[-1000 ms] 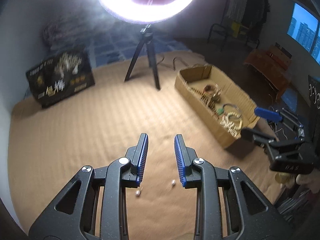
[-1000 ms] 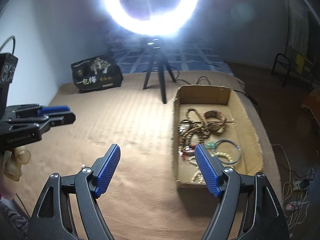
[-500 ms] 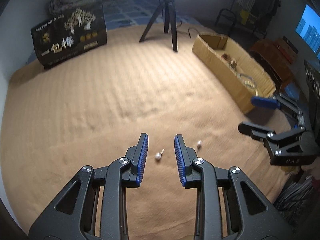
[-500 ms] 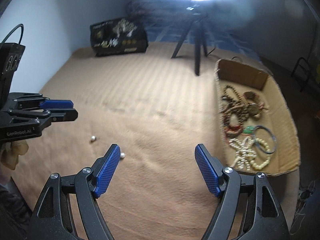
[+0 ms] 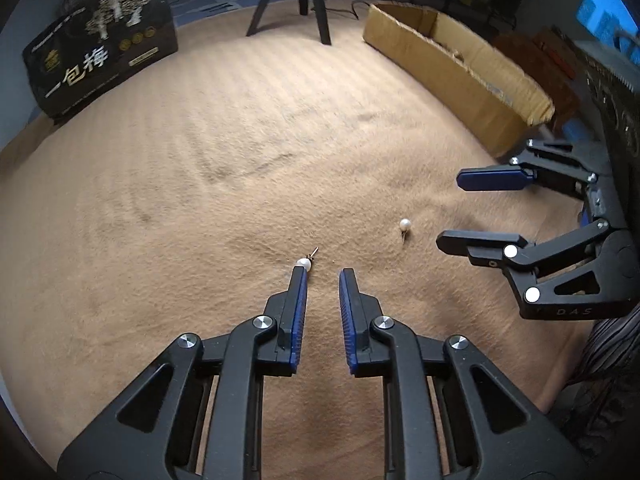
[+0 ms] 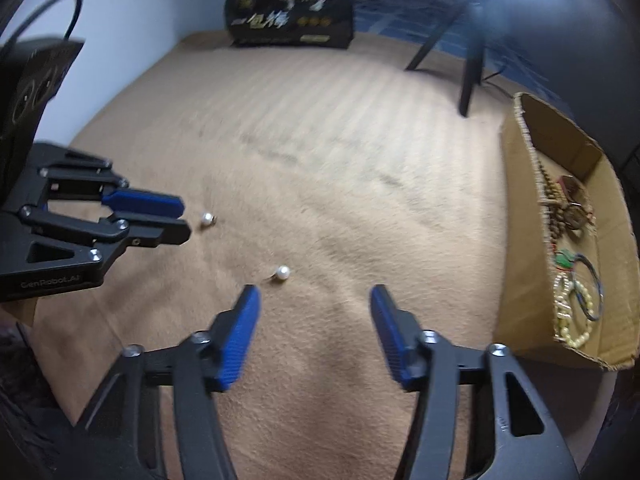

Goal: Organize jewelry
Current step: 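Move the left tool to the pearl earring and close on it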

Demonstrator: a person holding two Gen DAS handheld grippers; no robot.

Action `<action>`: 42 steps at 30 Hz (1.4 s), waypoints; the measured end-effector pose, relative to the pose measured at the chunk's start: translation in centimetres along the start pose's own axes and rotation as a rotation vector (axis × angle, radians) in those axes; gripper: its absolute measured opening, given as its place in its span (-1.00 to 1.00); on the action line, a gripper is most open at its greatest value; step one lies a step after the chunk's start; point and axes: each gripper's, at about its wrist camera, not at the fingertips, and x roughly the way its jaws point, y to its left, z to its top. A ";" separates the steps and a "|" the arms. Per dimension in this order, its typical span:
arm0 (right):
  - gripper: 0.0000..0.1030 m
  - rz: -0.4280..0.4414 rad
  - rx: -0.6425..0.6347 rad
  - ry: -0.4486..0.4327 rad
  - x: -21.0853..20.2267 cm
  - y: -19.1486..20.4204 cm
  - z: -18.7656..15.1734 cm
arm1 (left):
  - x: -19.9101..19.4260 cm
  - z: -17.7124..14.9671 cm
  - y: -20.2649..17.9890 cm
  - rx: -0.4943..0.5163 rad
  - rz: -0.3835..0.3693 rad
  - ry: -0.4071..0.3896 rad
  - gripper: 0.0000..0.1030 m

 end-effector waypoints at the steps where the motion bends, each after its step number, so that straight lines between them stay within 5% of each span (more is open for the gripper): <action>1: -0.15 0.007 -0.008 0.006 0.2 0.1 0.0 | 0.2 -0.1 -0.2 0.013 0.006 0.003 -0.71; 8: -0.35 0.024 -0.034 0.011 0.5 0.4 0.3 | 1.4 0.0 -0.3 0.035 0.030 0.006 -0.71; 36: -0.53 0.016 -0.064 0.037 2.8 1.4 1.9 | 3.6 0.1 0.7 0.014 0.015 0.028 -0.78; 42: -0.78 0.016 -0.066 0.037 3.1 1.5 2.2 | 3.4 0.3 1.1 -0.005 0.007 0.027 -0.85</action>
